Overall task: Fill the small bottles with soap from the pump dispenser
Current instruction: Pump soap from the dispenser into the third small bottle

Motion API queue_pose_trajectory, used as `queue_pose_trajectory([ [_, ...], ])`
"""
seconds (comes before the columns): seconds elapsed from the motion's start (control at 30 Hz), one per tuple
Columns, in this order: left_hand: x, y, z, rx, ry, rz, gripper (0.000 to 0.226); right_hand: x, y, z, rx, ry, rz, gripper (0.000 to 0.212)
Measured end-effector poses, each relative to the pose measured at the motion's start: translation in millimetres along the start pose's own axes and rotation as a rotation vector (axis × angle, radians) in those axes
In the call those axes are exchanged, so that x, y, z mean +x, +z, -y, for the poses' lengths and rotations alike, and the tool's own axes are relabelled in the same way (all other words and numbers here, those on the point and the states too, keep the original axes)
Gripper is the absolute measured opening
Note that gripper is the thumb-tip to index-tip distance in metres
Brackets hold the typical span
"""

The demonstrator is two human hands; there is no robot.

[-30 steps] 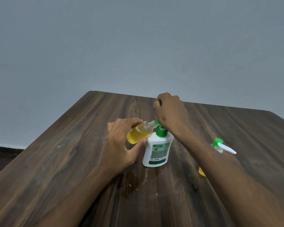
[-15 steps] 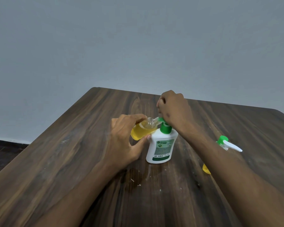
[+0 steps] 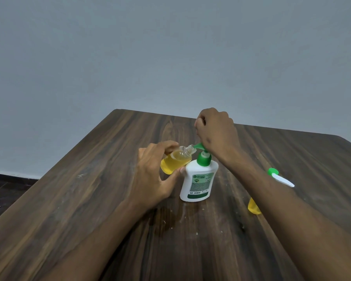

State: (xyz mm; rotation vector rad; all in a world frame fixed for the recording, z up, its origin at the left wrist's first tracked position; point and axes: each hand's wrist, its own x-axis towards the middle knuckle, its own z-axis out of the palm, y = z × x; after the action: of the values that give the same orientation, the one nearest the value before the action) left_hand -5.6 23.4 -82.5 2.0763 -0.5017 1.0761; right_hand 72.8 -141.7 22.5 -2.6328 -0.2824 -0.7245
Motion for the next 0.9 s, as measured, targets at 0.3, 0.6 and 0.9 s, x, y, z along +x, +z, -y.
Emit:
queue_pose_trajectory([
  [0.3,1,-4,-1,-0.018,-0.074,-0.008,0.046,1,-18,5,-0.049,-0.086,-0.189,0.023],
  [0.6,7,-14,-12,0.067,-0.109,0.079,0.044,-21,-105,-15,0.029,-0.178,-0.382,0.026],
  [0.9,21,-25,-17,0.019,-0.063,0.057,0.040,-159,-169,-156,-0.008,0.123,-0.308,0.015],
])
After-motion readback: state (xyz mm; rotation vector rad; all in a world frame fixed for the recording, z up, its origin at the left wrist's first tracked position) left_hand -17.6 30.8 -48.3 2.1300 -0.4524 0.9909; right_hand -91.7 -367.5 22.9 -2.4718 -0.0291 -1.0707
